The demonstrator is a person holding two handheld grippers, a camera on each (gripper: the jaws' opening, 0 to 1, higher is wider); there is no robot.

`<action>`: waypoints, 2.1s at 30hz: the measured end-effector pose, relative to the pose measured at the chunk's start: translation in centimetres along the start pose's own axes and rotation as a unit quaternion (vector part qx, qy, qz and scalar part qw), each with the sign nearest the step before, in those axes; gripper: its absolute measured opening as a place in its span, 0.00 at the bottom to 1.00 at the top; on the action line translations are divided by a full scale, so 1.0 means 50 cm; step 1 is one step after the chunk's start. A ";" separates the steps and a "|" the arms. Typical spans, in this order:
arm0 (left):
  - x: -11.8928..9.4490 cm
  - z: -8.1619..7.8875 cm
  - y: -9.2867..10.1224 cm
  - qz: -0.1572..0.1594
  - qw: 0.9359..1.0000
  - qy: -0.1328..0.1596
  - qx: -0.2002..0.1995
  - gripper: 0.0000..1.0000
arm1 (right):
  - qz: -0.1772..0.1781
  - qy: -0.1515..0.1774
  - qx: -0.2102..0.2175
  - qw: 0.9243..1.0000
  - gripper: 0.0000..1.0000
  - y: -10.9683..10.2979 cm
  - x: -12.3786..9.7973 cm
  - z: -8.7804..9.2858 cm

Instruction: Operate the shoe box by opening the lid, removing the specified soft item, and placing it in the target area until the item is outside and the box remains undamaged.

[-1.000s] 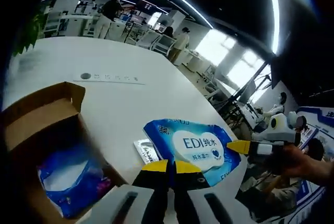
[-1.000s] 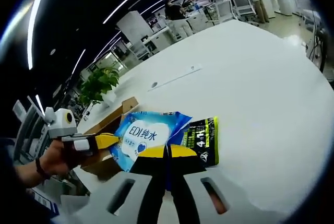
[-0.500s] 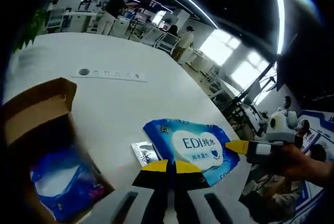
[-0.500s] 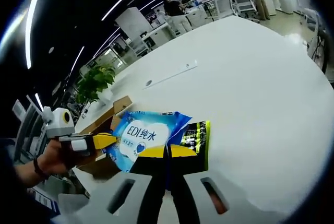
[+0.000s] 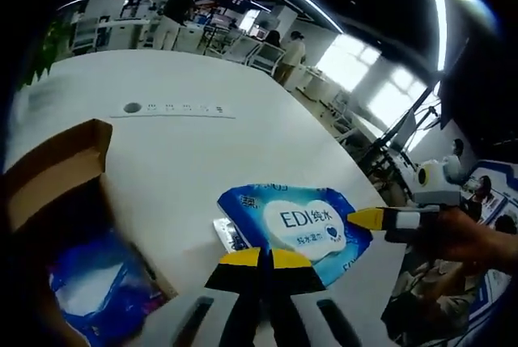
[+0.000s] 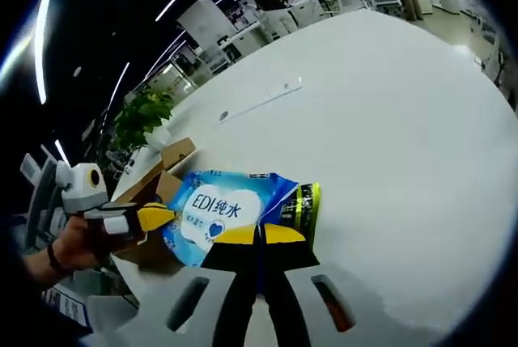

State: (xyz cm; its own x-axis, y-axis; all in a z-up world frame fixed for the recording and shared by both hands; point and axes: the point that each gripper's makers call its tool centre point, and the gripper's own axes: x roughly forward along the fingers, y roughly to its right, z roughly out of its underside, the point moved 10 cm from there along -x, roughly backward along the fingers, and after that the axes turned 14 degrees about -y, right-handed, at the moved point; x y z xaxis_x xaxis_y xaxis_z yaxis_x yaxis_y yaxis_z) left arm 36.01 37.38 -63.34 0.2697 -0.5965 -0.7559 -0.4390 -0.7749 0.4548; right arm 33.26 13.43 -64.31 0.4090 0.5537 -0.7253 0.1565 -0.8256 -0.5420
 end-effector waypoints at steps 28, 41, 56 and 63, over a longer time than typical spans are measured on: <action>0.033 0.001 0.009 -0.080 0.993 -0.057 0.072 0.00 | 0.016 -0.019 -0.014 1.000 0.00 0.034 0.054 -0.015; 0.063 0.007 0.020 -0.110 0.985 -0.095 0.096 0.01 | 0.042 -0.005 -0.005 0.999 0.00 0.047 0.058 -0.015; 0.051 0.006 0.016 -0.130 0.983 -0.095 0.084 0.11 | 0.067 0.002 0.007 0.998 0.02 0.060 0.039 -0.009; 0.033 0.016 0.024 -0.132 0.984 -0.089 0.083 0.15 | 0.083 0.017 0.016 0.996 0.00 0.070 0.019 -0.006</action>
State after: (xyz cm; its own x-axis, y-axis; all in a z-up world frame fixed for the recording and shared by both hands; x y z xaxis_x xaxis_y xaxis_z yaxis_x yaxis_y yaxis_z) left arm 35.22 35.64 -64.40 0.2459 -0.3211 -0.9146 -0.5114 -0.8445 0.1590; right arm 34.49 11.03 -66.77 0.4576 0.4061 -0.7910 0.0559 -0.9010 -0.4302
